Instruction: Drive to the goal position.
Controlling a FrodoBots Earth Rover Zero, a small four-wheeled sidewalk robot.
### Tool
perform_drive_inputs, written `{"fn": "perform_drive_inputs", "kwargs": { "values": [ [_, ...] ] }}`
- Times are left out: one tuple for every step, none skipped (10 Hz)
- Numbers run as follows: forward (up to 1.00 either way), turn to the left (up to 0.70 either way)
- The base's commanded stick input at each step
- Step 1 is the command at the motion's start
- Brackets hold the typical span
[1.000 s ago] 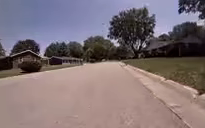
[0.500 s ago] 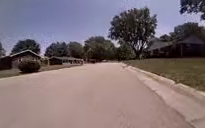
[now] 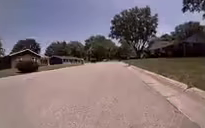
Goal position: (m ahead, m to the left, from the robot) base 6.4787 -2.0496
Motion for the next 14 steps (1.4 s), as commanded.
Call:
{"fn": "perform_drive_inputs", "kwargs": {
  "values": [
    [0.7, 0.0],
    [0.7, 0.0],
    [0.7, 0.0],
    [0.7, 0.0],
    [0.7, 0.0],
    [0.7, -0.14],
    [0.7, -0.35],
    [0.7, -0.35],
    [0.7, -0.35],
    [0.7, -0.35],
    [0.7, -0.35],
    [0.7, -0.35],
    [0.7, -0.35],
    [0.7, -0.35]
  ]
}}
